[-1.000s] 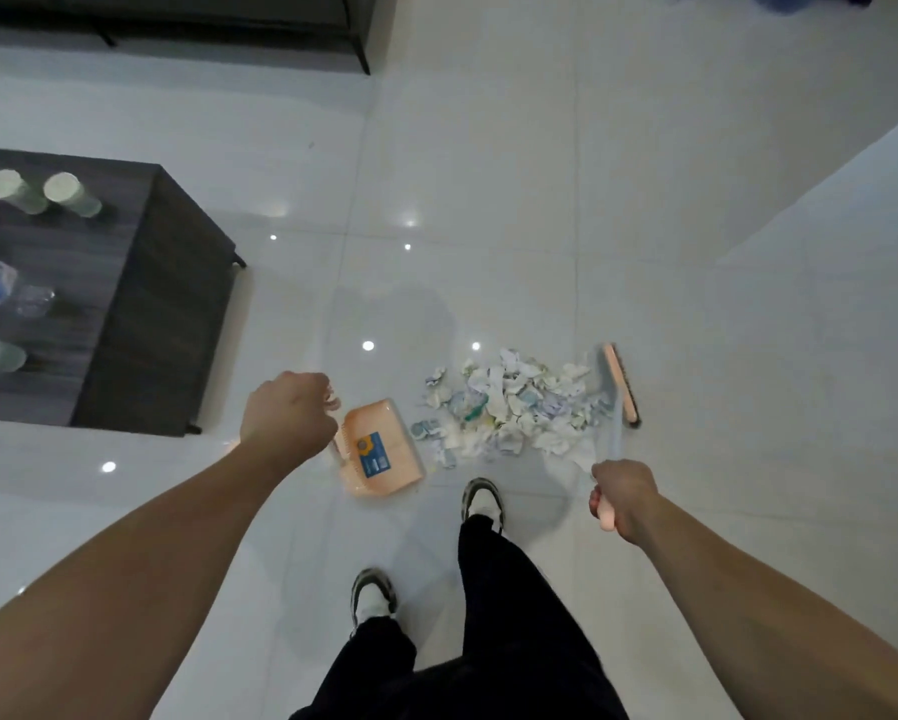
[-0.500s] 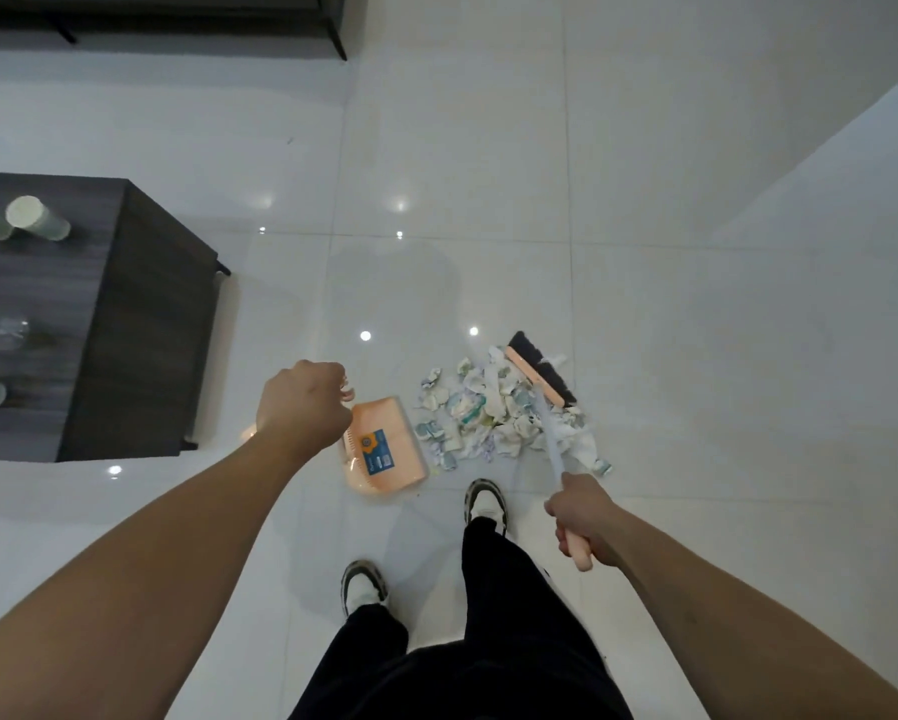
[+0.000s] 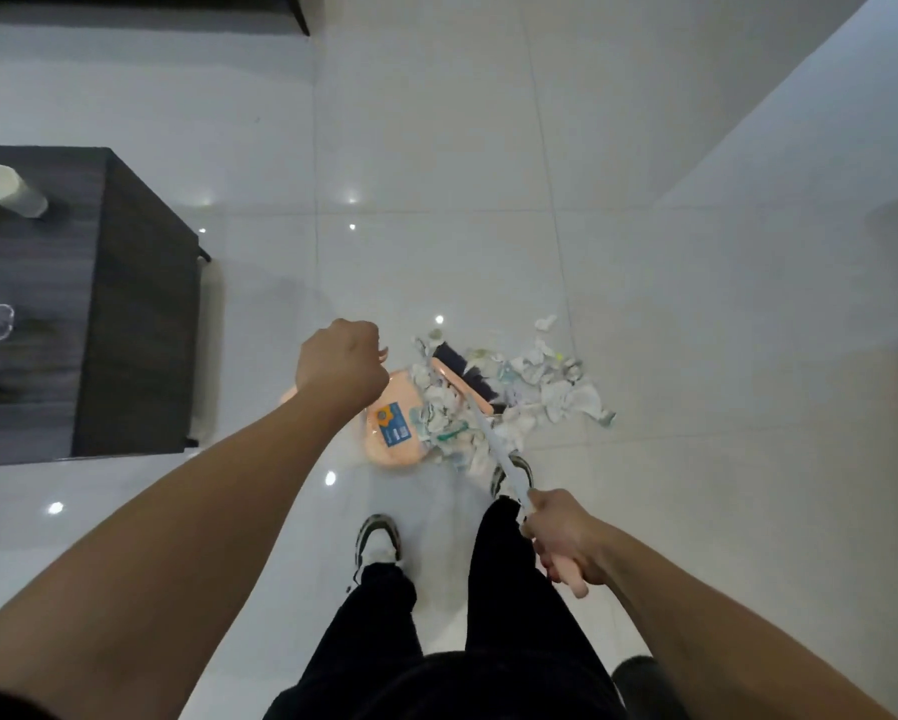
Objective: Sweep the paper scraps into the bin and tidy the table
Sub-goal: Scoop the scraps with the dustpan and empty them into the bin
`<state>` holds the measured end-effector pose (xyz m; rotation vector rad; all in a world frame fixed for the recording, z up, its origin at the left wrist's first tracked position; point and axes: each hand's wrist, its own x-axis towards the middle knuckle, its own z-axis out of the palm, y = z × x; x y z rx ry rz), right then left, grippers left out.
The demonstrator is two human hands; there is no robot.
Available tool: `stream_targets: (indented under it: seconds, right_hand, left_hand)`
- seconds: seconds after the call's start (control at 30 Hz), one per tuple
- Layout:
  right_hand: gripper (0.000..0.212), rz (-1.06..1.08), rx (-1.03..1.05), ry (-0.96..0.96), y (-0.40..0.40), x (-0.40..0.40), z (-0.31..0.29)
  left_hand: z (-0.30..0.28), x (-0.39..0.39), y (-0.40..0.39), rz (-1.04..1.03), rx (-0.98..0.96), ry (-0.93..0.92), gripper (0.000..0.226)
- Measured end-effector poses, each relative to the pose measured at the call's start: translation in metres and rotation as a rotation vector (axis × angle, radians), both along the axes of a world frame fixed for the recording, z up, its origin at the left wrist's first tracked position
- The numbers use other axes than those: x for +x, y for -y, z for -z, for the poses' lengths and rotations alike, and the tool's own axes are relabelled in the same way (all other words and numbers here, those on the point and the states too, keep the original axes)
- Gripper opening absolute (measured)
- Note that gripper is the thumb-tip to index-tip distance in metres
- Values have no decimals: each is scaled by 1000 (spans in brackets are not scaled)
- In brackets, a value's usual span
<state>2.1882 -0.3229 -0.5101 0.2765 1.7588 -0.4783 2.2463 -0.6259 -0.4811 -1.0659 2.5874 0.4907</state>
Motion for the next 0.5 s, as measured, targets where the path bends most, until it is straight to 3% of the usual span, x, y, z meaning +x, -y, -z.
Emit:
stream_targets:
  seconds: [0.13, 0.37, 0.5]
  right_hand:
    - [20, 38, -28, 38, 10, 42, -11]
    - [34, 392, -138, -32, -11, 64, -34]
    - [60, 495, -129, -132, -32, 59, -32]
  left_hand:
    - [2, 29, 1, 17, -1, -17, 26]
    - [-3, 54, -4, 31, 13, -18, 17]
    - [-7, 50, -14, 76, 1, -9, 12]
